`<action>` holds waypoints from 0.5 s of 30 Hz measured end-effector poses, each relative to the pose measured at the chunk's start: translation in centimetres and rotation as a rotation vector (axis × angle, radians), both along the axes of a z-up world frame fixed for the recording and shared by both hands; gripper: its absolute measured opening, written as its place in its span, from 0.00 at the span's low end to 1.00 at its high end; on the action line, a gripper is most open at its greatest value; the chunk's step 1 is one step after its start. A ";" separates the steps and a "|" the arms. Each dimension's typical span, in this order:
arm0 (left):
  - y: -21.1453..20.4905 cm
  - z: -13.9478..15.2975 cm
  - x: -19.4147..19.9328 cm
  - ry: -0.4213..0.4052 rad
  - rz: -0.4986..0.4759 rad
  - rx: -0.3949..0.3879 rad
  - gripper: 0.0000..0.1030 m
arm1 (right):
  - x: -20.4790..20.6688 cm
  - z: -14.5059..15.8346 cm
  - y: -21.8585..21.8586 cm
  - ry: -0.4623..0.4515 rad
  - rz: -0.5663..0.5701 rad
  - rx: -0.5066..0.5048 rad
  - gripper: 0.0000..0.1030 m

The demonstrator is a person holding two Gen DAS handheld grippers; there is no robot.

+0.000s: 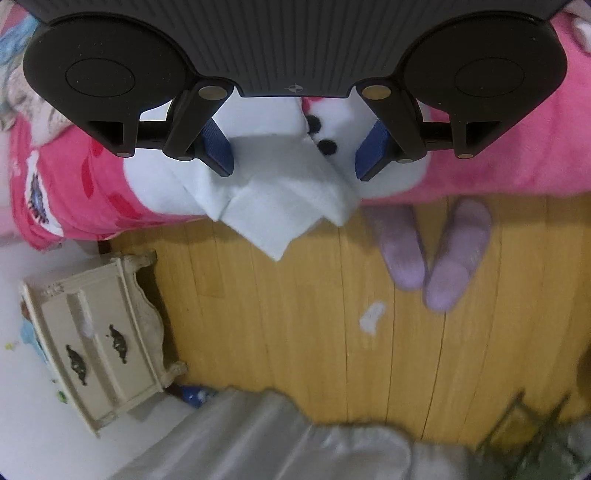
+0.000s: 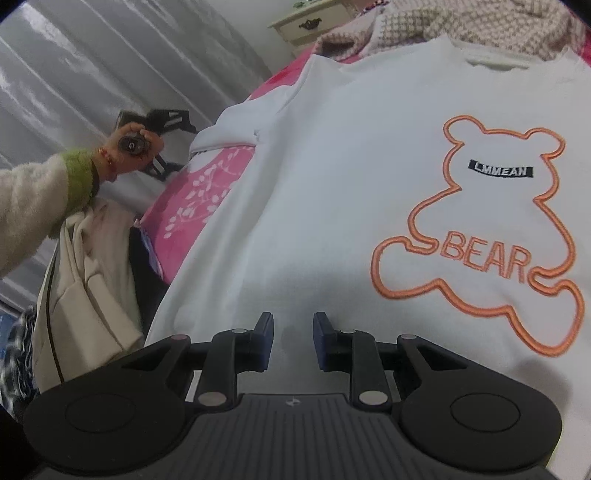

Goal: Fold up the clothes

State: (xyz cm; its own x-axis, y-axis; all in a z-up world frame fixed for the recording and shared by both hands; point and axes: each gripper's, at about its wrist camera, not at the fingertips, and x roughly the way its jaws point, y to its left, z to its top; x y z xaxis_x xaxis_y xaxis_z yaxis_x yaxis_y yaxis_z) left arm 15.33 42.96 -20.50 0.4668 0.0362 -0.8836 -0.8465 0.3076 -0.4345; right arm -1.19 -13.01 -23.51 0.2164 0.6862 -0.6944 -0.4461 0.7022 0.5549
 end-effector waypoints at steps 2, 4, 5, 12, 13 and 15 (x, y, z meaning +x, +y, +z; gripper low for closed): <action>0.1 0.0 -0.1 -0.026 0.016 -0.001 0.77 | 0.2 -0.3 0.0 0.009 0.001 0.007 0.25; 0.0 0.2 -0.2 -0.057 0.032 0.009 0.75 | 0.4 -0.6 0.0 0.016 0.001 0.013 0.25; -0.1 0.4 -0.1 -0.067 0.029 0.025 0.74 | 0.4 -0.6 -0.1 0.018 0.000 0.016 0.25; -2.2 1.7 1.3 -0.106 -0.068 0.222 0.27 | 0.2 -0.4 -0.3 -0.007 0.010 0.017 0.25; -2.7 2.1 1.4 -0.110 -0.087 0.275 0.22 | 0.1 -0.3 -0.3 -0.015 0.012 0.014 0.25; -3.7 3.2 1.7 -0.105 -0.120 0.397 0.17 | 0.1 -0.1 -0.2 -0.039 0.022 0.003 0.25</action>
State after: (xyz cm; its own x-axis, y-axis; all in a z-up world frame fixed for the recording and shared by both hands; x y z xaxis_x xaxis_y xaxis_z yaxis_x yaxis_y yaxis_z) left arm 17.01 39.23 -17.31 0.5751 0.3035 -0.7597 -0.7518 0.5622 -0.3445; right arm -1.12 -13.20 -23.57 0.2282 0.6929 -0.6839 -0.4828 0.6906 0.5385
